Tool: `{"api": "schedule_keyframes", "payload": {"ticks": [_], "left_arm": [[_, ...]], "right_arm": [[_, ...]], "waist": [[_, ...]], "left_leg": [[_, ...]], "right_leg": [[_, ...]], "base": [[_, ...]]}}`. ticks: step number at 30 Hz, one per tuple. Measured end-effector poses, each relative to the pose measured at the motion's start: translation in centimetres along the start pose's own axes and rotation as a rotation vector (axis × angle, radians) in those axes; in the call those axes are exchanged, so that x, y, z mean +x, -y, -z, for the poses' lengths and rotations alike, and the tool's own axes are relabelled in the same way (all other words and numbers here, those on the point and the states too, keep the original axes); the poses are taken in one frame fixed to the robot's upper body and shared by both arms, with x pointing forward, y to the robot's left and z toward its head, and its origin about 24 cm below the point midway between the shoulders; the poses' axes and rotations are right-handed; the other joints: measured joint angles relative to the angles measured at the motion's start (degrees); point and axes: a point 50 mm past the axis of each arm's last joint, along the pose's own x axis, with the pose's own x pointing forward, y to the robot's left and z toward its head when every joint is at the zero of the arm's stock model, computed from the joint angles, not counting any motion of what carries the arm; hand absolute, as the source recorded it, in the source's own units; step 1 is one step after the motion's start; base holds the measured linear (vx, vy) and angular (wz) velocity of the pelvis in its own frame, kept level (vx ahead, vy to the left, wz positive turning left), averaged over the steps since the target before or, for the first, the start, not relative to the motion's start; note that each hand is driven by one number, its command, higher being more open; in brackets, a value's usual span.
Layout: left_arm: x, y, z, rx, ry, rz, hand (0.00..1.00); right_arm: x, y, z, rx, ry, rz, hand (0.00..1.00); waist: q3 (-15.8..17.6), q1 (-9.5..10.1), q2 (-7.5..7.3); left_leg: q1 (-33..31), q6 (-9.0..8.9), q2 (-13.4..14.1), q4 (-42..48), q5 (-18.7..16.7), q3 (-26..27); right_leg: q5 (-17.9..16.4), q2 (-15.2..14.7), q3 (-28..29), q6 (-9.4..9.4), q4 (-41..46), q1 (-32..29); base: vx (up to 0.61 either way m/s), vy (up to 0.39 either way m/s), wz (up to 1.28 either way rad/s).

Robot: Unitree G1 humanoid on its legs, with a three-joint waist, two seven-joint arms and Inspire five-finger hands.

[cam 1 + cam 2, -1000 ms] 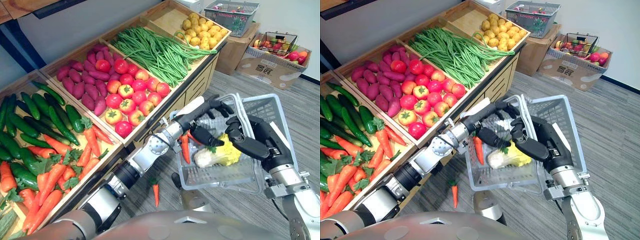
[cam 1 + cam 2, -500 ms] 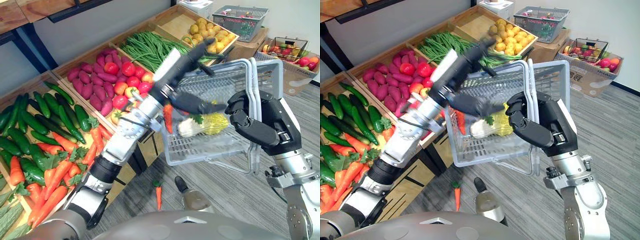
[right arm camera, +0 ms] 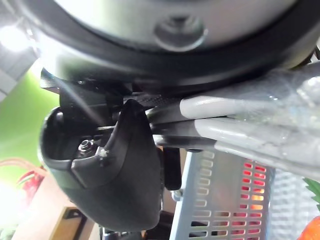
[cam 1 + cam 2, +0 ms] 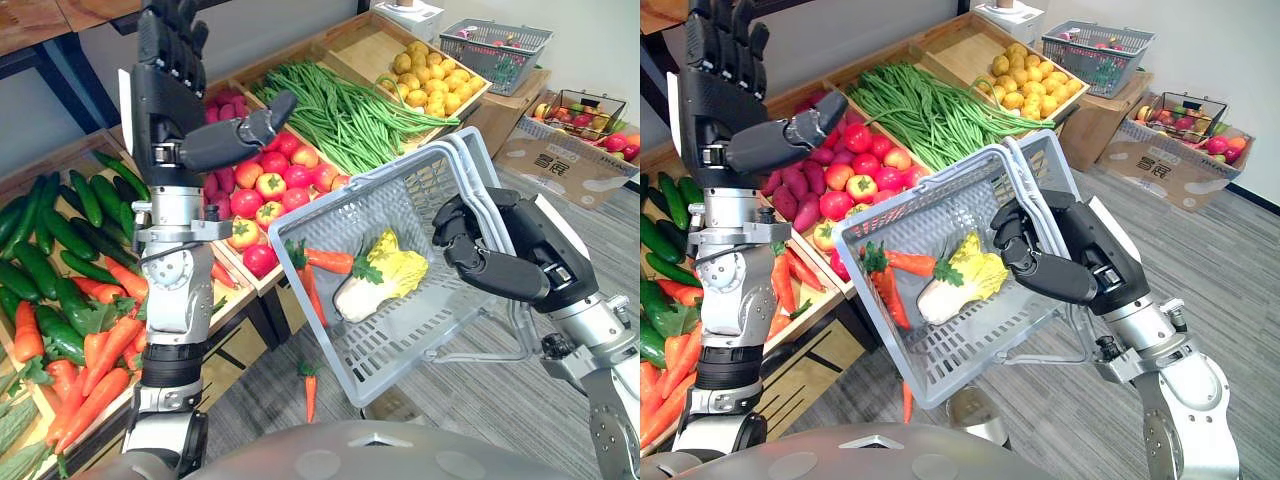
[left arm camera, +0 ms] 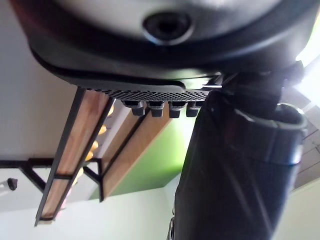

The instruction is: Pick vegetable in the basket

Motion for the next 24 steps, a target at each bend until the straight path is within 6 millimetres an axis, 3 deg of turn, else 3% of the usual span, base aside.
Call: {"api": "schedule_keyframes", "payload": {"ticks": [6,9,17,24], "left_arm": [[-0.7,-2.2,-1.7,0.083,0.050,-0.078,1.00],[-2.1,-4.0,-2.4,0.146,0.036,-0.141,1.00],[-6.9,-9.7,-3.8,0.423,-0.090,-0.387,1.00],[-12.0,-13.4,-4.3,0.529,-0.216,-0.668,1.00]], "right_arm": [[0.1,-0.1,0.1,0.004,0.015,0.021,0.00],[0.0,-0.1,0.1,0.013,0.023,0.037,0.00],[-0.5,0.5,0.7,-0.009,-0.006,0.091,0.00],[-0.6,0.7,1.3,0.001,-0.032,0.104,0.00]], "waist": [[0.0,0.18,-0.10],[0.0,0.31,-0.10],[0.0,2.13,-0.14],[-0.1,4.05,-0.93]], "left_leg": [[1.2,-0.06,-1.0,-2.5,1.3,-0.9],[1.2,-0.23,-0.9,-2.6,1.6,-1.0],[1.0,-0.56,-0.4,-2.7,2.0,-1.9],[1.0,-0.39,-0.6,-3.8,2.9,-5.3]], "right_leg": [[-0.5,-0.3,-1.1,-0.61,-0.1,1.2],[-0.6,-0.3,-1.2,-0.79,-0.1,1.2],[-0.7,-0.1,-2.2,-0.96,-0.1,1.6],[-0.9,-1.2,-5.5,-1.20,-1.2,3.9]], "base": [[0.02,-0.017,0.09],[0.00,-0.019,0.02],[0.01,-0.033,0.04],[0.01,-0.014,0.25]]}}
